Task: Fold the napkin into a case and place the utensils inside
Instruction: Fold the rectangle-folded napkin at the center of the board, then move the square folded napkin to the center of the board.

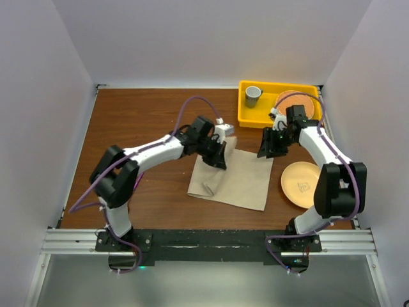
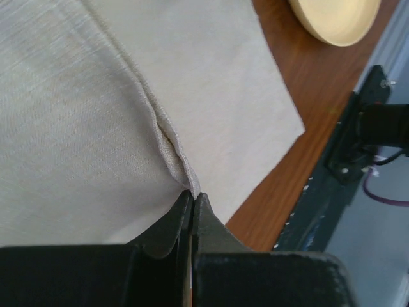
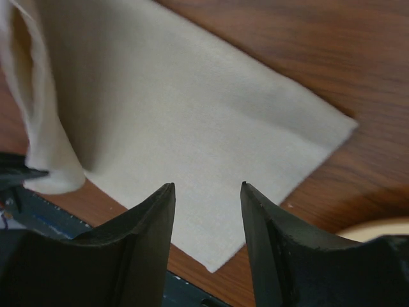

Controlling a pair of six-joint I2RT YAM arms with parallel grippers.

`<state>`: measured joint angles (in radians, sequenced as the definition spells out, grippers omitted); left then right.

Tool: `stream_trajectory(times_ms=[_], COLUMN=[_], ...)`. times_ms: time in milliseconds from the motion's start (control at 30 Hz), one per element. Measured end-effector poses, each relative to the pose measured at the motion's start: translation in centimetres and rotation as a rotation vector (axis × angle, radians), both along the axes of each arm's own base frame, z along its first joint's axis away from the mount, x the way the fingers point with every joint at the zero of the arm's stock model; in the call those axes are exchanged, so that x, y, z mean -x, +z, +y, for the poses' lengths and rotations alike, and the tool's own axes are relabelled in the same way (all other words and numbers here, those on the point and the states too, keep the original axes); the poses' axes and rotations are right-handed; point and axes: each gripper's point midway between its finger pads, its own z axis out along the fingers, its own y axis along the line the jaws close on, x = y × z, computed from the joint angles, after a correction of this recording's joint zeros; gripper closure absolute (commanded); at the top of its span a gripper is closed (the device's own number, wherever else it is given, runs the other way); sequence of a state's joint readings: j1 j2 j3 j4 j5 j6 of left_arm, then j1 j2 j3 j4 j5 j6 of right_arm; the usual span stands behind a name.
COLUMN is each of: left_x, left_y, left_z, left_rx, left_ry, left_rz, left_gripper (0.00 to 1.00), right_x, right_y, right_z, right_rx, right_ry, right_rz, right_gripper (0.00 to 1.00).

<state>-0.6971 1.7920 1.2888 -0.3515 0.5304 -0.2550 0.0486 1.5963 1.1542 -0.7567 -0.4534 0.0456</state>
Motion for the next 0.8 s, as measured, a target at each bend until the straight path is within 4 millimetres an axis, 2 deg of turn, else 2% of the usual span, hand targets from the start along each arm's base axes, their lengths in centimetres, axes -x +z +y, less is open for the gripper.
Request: stream_trajectory(times_ms=[33, 100, 133, 167, 200, 267, 367, 433, 467, 500, 533, 633, 667, 700, 800], left_x=[0.9, 2.2, 2.7, 3.0, 3.1, 2.5, 0.1, -3.0, -3.8, -4.6, -5.0, -3.8, -3.0, -2.2, -0.5], left_y=[-0.8, -2.0, -2.3, -2.3, -2.2, -1.3, 0.7, 2.3, 2.5, 2.6, 2.5, 0.4, -0.9, -2.2, -5.0], left_z=[-1.3, -3.3, -4.1, -4.3, -4.4, -3.9, -0.6, 3.1, 4.1, 5.4, 6.5, 7.7, 7.9, 8.2, 8.9], left_rx=[0.016, 0.049, 0.078, 0.1, 0.123, 0.169, 0.202, 0.18, 0.166, 0.139, 0.11, 0.018, -0.018, -0.053, -0.14], left_ry=[-0.015, -0.029, -0.029, -0.029, -0.024, -0.003, 0.083, 0.176, 0.202, 0.231, 0.242, 0.197, 0.172, 0.149, 0.111], left_rz=[0.04, 0.107, 0.137, 0.155, 0.165, 0.162, 0.116, 0.025, -0.001, -0.038, -0.061, -0.057, -0.041, -0.019, 0.034], left_gripper=[0.78, 0.57, 0.35, 0.23, 0.15, 0.15, 0.19, 0.32, 0.39, 0.53, 0.56, 0.53, 0.5, 0.4, 0.37], right_x=[-0.2, -0.5, -0.6, -0.6, -0.6, -0.4, -0.2, -0.1, -0.2, -0.2, -0.2, -0.4, -0.5, -0.8, -2.2], right_y=[0.4, 1.0, 1.1, 1.1, 1.1, 1.1, 1.0, 1.0, 0.9, 0.8, 0.6, -0.8, -1.2, -1.8, -2.9], right_z=[-0.7, -2.4, -3.2, -3.8, -4.2, -4.4, -4.3, -4.2, -4.2, -4.2, -4.2, -4.0, -3.9, -3.9, -3.8], right_rx=[0.017, 0.049, 0.068, 0.08, 0.093, 0.102, 0.106, 0.106, 0.106, 0.107, 0.106, 0.099, 0.094, 0.092, 0.085], right_ry=[-0.021, -0.067, -0.088, -0.101, -0.109, -0.104, -0.08, -0.062, -0.058, -0.053, -0.046, -0.021, -0.014, -0.007, 0.012], right_rz=[-0.016, -0.038, -0.044, -0.045, -0.046, -0.044, -0.043, -0.049, -0.049, -0.047, -0.044, -0.007, 0.003, 0.018, 0.027], right_gripper=[0.48, 0.48, 0.47, 0.47, 0.46, 0.46, 0.45, 0.43, 0.43, 0.42, 0.42, 0.41, 0.41, 0.41, 0.4])
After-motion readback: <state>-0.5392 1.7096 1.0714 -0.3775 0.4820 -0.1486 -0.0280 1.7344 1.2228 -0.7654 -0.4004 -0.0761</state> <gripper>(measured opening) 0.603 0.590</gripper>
